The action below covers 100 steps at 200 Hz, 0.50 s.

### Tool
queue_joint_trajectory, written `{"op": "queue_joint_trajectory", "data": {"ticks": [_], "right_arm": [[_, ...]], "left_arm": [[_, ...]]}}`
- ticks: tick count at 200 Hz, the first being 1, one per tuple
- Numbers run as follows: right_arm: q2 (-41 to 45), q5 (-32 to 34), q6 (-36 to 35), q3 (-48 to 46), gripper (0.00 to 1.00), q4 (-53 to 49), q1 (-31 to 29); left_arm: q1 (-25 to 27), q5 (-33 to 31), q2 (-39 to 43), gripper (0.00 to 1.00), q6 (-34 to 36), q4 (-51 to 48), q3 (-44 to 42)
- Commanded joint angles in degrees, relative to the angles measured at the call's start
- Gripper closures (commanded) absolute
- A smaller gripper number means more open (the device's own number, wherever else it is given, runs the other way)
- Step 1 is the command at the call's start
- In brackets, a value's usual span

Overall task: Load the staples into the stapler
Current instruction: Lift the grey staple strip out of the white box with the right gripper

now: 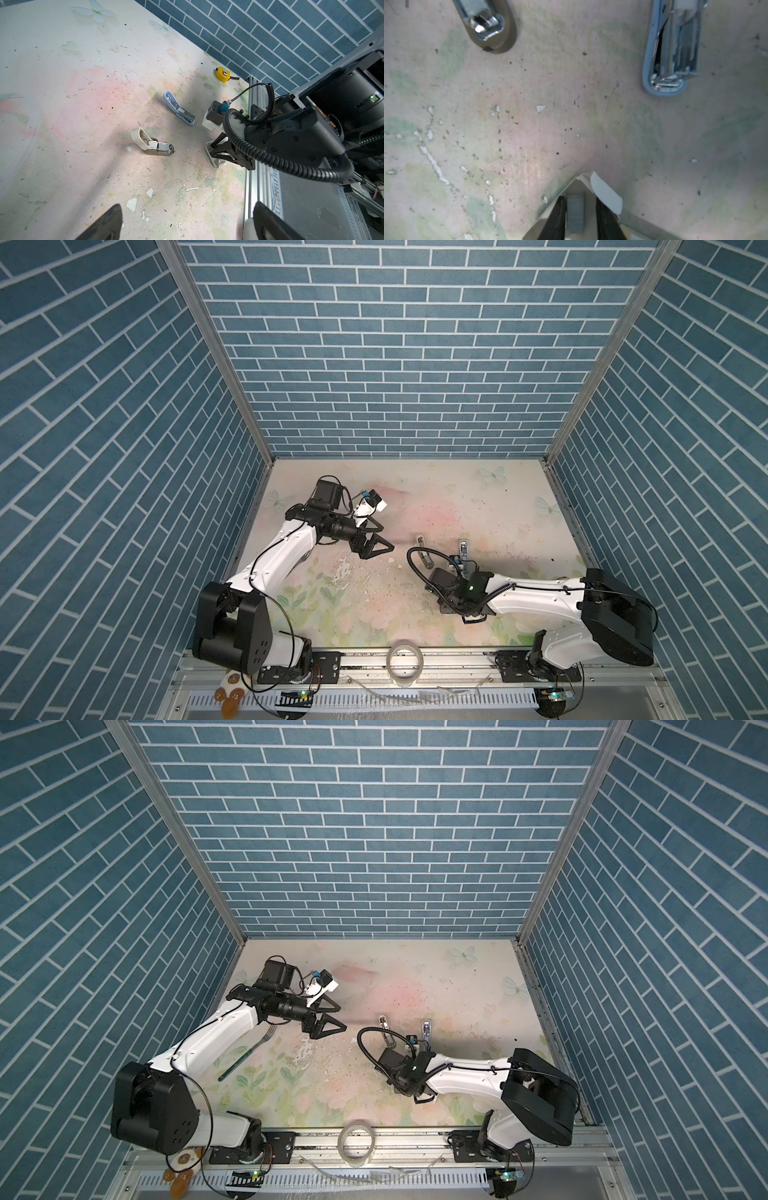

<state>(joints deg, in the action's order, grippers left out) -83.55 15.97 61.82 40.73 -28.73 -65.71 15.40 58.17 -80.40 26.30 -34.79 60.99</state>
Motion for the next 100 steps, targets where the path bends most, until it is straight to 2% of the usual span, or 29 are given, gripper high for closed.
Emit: {"op": "queue_joint_trajectory", "data": {"ticks": [1,100], "right_arm": [[1.46,2.38,3.22,-0.39,0.72,-2.02,0.26],[-0.32,2.34,3.12,-0.38,0.76,-0.5,0.66]], "left_arm": [[0.07,1.37,-0.47,0.01,-0.2,0.25,-0.96],[0.08,1.99,-0.55,0.01,-0.29,0.32,-1.04]]}}
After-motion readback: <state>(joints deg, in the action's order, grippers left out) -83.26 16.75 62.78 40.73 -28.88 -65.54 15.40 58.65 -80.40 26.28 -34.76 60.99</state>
